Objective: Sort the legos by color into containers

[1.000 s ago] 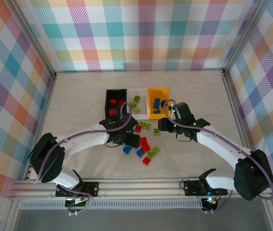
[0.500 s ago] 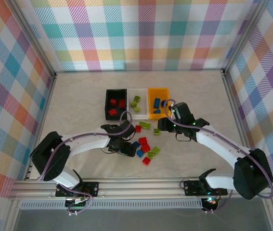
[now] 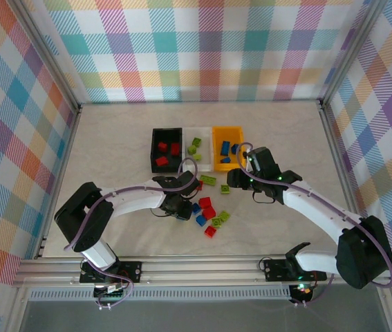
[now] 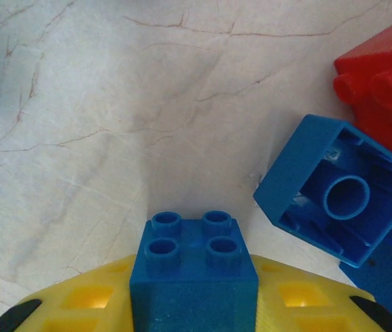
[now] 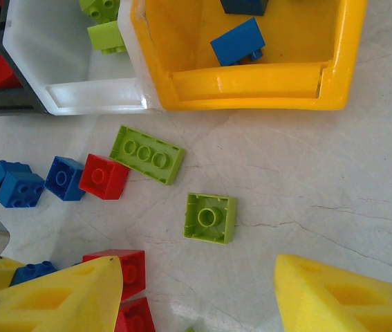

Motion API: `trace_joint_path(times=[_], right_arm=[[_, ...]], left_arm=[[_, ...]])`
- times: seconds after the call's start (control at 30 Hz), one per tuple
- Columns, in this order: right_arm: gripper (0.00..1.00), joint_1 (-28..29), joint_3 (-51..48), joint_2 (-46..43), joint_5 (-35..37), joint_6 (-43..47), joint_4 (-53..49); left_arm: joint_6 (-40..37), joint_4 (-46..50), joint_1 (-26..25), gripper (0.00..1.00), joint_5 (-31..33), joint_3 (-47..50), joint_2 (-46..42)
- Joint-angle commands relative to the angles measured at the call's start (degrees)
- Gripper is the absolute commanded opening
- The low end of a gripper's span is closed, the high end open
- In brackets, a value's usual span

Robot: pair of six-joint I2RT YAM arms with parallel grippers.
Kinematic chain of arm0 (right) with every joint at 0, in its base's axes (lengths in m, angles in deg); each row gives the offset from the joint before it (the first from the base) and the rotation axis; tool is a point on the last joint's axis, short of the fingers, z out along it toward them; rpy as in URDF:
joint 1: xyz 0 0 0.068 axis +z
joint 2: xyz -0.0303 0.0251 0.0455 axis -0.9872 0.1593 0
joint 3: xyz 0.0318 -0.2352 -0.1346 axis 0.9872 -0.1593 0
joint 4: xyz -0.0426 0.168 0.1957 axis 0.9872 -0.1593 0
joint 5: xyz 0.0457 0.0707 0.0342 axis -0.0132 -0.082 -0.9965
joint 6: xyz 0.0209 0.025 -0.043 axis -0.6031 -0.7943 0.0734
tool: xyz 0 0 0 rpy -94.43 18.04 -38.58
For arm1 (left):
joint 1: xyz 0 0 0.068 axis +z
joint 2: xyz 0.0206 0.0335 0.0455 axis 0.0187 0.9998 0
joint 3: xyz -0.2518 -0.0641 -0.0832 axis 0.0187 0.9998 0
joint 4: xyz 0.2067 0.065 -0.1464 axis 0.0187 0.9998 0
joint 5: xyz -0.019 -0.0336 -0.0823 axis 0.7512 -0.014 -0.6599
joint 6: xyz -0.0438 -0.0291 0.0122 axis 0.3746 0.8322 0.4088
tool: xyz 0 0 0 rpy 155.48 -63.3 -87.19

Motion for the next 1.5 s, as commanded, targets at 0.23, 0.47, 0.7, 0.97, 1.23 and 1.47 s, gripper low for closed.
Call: trace_joint_path(times=[0.23, 0.47, 0.7, 0.97, 1.23, 1.47], right_arm=[[0.60, -0.14, -1.64, -2.89, 0.95, -0.78, 0.26], [0.60, -0.09, -2.30, -2.95, 0.75, -0.71, -0.22], [0.60, -0.14, -2.27, -3.21, 0.59, -0.68, -0.79], [0.61, -0.20, -2.52, -4.64, 0.23, -0.47, -2.09], [0.61, -0.22, -1.88, -4.99, -1.41, 0.77, -2.46], [0.58, 2.96, 1.11, 1.95, -5.66, 3.87, -1.40]], left_arm=[[2.81, -0.11, 1.50, 0.34, -0.26, -11.38, -2.53], [1.63, -0.98, 4.19, 0.32, -0.15, -31.61, 8.44], [1.18, 3.27, 5.18, 0.31, 0.64, -54.52, 26.05], [2.63, 12.12, 5.50, 0.55, 0.79, -78.89, 42.01], [2.86, 13.70, 5.10, 0.79, -0.09, -80.83, 35.97], [5.69, -4.36, 5.12, 1.00, 0.78, -44.07, 9.15]])
